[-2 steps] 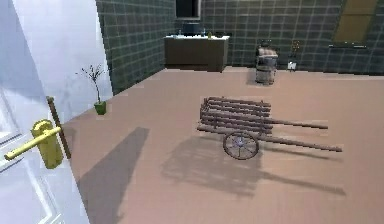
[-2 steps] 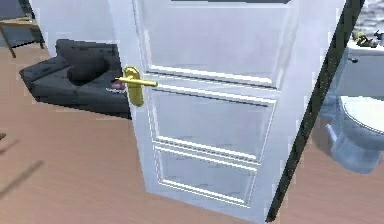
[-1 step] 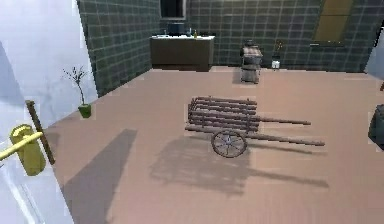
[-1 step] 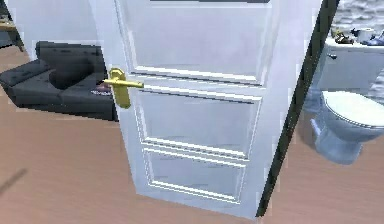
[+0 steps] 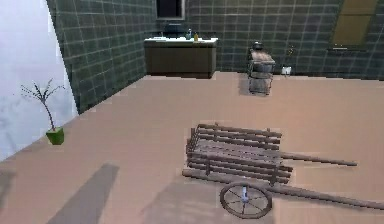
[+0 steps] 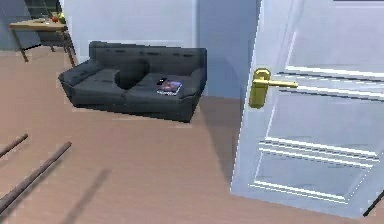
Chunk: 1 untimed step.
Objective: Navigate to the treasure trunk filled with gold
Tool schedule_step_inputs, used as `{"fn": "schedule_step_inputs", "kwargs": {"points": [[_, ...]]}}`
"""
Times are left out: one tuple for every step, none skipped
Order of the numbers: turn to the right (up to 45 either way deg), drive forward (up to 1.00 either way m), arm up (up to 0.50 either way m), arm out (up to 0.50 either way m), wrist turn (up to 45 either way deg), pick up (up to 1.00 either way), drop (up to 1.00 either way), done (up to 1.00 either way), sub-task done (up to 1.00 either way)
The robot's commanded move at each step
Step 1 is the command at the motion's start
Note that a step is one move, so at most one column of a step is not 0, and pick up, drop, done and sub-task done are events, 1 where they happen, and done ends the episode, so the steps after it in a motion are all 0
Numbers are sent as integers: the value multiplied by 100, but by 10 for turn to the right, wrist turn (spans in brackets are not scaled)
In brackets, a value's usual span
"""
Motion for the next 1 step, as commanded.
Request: {"fn": "schedule_step_inputs", "kwargs": {"points": [[-420,0,0,0,0,0,0,0,0]]}}
